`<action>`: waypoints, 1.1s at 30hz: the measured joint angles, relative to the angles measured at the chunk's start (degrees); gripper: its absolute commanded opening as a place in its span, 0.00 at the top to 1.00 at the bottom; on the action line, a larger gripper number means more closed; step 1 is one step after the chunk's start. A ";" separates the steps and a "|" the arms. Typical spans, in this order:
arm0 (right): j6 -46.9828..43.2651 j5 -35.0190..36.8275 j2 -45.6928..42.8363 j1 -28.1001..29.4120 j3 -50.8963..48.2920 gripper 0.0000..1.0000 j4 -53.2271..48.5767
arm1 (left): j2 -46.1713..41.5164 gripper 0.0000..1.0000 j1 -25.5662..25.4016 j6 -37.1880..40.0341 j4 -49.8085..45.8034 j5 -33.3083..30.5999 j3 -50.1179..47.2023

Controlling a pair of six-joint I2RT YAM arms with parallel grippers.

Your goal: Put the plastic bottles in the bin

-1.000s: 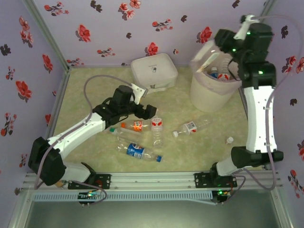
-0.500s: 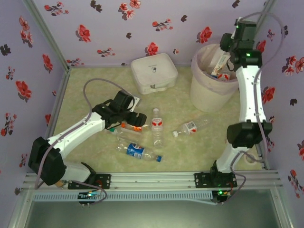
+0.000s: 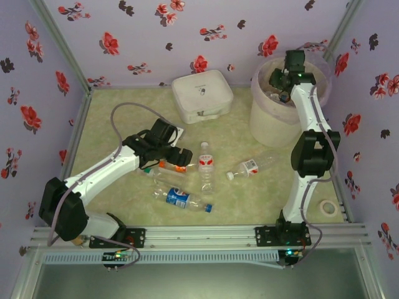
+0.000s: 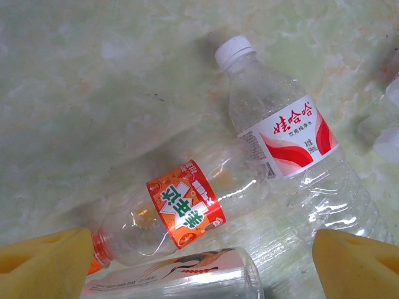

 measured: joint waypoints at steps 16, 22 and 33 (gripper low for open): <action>1.75 1.44 -9.38 -1.07 -3.08 0.01 -7.13 | 1.81 0.00 0.00 0.00 -0.59 0.02 0.07; 2.23 2.93 -21.14 -2.34 -3.15 0.00 -10.12 | 3.48 0.00 0.00 -0.02 -0.07 0.04 1.01; 15.02 -0.31 -49.00 -2.29 -29.55 0.05 -7.34 | 5.29 0.00 0.00 -0.02 4.92 0.26 1.81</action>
